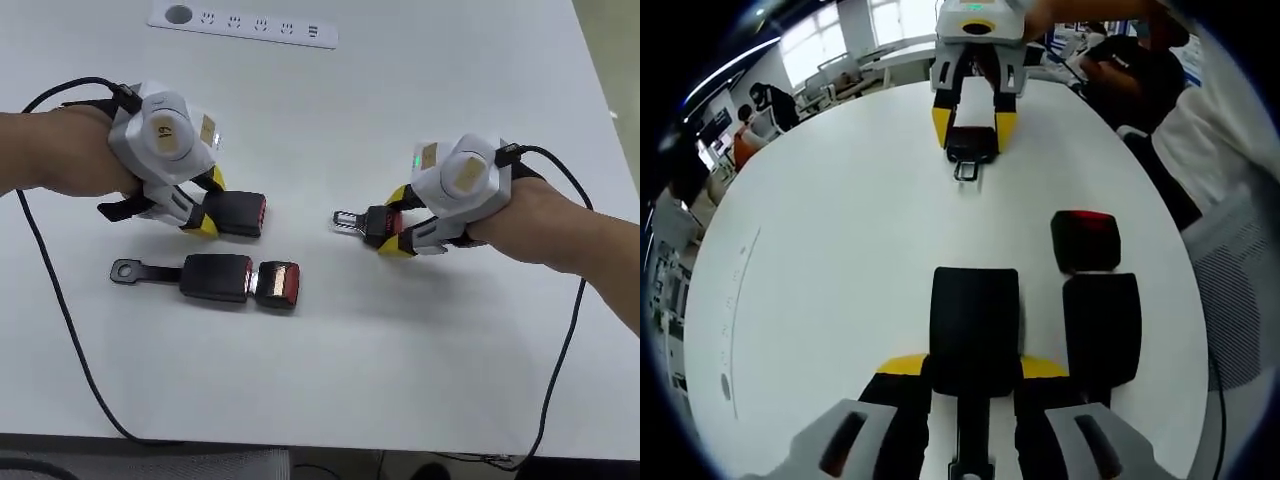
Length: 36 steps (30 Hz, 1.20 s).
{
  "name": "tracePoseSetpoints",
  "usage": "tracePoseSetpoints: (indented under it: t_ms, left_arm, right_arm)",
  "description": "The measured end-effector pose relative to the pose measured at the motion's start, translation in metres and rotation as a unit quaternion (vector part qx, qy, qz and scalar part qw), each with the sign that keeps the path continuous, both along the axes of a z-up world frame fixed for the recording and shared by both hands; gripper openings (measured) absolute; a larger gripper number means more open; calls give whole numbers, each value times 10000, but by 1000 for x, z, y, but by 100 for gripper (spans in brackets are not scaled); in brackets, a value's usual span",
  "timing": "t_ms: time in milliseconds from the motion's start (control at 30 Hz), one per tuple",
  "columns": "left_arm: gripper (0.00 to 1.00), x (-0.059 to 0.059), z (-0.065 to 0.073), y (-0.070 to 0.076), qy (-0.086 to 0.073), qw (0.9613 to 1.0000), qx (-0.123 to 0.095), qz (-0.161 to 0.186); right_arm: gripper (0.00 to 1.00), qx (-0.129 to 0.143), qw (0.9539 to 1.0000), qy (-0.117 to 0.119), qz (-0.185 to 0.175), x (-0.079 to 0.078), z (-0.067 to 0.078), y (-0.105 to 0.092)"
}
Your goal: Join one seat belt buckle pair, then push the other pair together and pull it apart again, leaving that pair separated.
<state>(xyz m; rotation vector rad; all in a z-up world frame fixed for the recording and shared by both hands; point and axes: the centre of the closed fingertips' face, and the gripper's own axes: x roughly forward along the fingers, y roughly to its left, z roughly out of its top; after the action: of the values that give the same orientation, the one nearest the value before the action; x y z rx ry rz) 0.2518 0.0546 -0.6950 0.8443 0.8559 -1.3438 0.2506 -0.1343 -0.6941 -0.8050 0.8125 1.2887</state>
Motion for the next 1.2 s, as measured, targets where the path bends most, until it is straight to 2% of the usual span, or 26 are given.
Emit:
tracePoseSetpoints:
  t_ms: [267,567,700,1000,1067,1133,1200]
  left_arm:
    - [33,-1,2,-1,24,10000,-44,68]
    - [32,-2,3,-2,28,10000,-26,86]
    - [32,-2,3,-2,21,10000,6,69]
    - [32,-2,3,-1,19,10000,58,67]
    - [32,-2,2,0,18,10000,71,52]
    - [32,-2,2,-1,10,10000,61,34]
    - [32,-3,2,-1,14,10000,50,69]
  right_arm:
    - [32,90,9999,-10,136,-3,0,24]
    - [32,355,9992,-31,183,-6,5,72]
    - [32,427,9987,-51,257,-7,3,89]
    - [32,388,9988,-101,283,-6,4,92]
    - [32,427,9983,-123,384,-11,7,96]
    - [32,383,9980,-269,425,-8,5,98]
    - [32,401,9981,-269,380,-8,6,101]
